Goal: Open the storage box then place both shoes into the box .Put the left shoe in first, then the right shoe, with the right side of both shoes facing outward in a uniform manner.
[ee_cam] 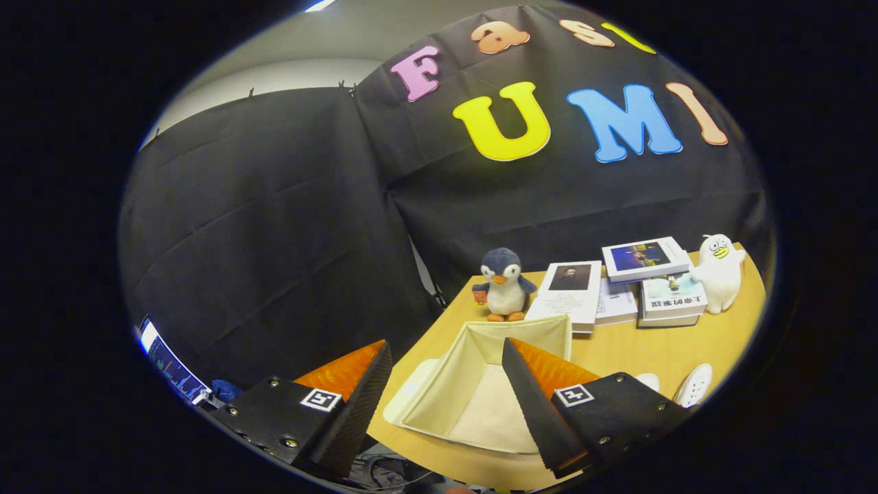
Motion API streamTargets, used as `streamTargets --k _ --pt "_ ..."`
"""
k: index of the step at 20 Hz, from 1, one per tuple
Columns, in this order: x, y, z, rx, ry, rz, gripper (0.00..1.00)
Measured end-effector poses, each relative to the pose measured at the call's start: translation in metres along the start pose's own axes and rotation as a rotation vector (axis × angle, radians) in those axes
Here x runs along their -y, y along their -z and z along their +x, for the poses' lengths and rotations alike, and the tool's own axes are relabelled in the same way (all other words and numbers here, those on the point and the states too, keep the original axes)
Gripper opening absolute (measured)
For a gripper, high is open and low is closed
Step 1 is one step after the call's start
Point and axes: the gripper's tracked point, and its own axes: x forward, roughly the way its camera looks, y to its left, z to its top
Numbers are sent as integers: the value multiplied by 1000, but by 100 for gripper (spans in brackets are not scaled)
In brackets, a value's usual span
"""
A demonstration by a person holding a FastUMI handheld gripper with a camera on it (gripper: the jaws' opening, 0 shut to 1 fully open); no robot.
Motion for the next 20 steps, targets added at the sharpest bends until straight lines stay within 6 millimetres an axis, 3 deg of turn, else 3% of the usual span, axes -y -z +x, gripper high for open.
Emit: streamTargets --k 6,10,14,15,18,20 --pt "71 12 -12 -16 133 -4 97" --pt "117 31 -21 -59 213 -10 97" --pt "149 53 -29 -106 263 7 97" --pt "164 60 -22 -117 272 21 98" --pt "185 76 -24 -145 289 75 98" --pt "192 83 -36 -163 305 100 98"
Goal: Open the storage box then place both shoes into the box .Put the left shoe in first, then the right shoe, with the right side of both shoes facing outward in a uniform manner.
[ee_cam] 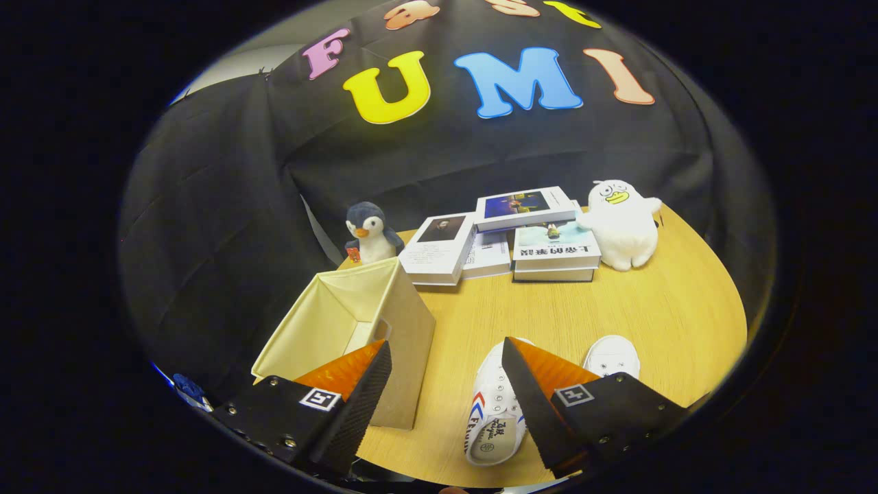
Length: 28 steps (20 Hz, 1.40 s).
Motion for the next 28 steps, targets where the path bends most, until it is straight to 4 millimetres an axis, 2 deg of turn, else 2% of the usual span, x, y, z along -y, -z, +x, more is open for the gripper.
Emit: streamTargets --k 3,6,14,20,22,23,25,28 --pt "23 18 9 -44 39 4 98" --pt "34 43 22 -94 50 32 98" --pt "62 90 45 -203 63 177 97" --pt "73 118 57 -268 60 312 96" --pt "81 120 59 -277 72 343 89" --pt "84 122 59 -283 81 348 80" --pt "84 124 60 -299 75 361 72" --pt "84 130 61 -321 81 339 72"
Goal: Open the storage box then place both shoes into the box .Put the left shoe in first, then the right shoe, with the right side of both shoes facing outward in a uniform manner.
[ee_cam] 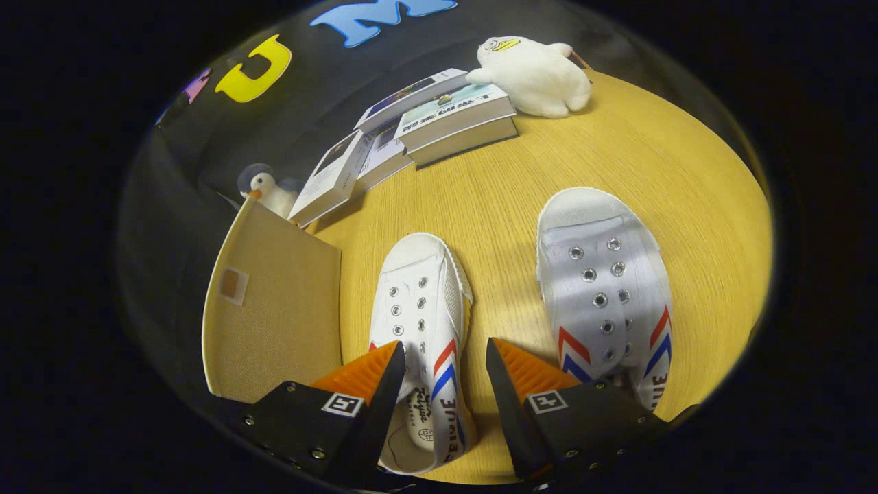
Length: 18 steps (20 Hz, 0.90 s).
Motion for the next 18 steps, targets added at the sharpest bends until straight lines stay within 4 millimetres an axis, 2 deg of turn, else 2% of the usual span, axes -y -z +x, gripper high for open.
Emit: streamTargets --k 1,2,3,5,6,7,8,10,14,18 --pt "-4 2 4 -9 -10 23 39" --pt "-3 2 6 -6 0 40 36" --pt "-5 2 5 -15 -5 49 28" --pt "-5 2 3 -26 -15 48 28" --pt "1 -1 0 -23 10 41 28" --pt "9 -1 29 -14 16 86 15" --pt "1 1 1 -23 14 98 2" --pt "-3 4 -3 -33 -2 109 2" --pt "-17 -2 -16 -30 -37 135 2" --pt "-46 -26 -41 12 -103 158 2"
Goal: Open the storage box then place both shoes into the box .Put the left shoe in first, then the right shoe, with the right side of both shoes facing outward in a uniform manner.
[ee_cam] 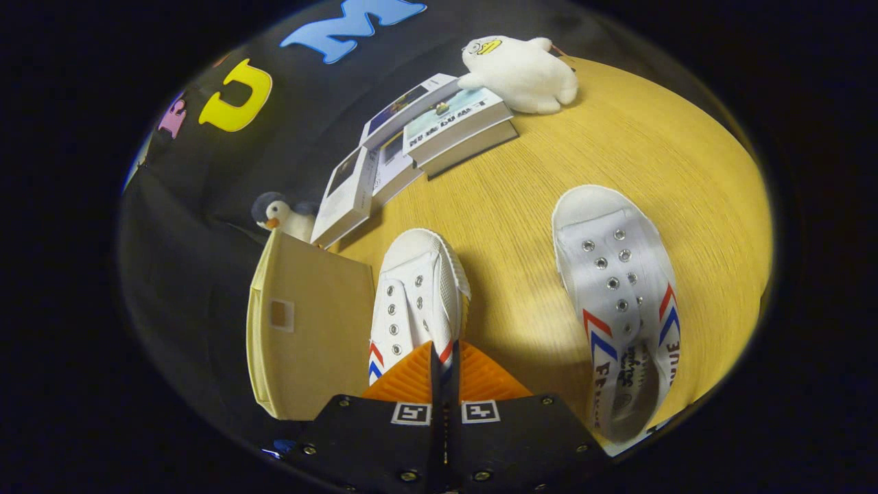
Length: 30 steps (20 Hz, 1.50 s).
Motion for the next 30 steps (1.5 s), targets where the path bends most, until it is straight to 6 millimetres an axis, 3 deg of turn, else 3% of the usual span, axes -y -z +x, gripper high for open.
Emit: streamTargets --k 8,14,22,30 --pt "-82 -44 -35 65 -85 -56 2" --pt "-136 -50 -37 82 -120 -110 2" --pt "-193 -20 -3 44 -139 -167 2" --pt "-221 20 40 10 -105 -218 2"
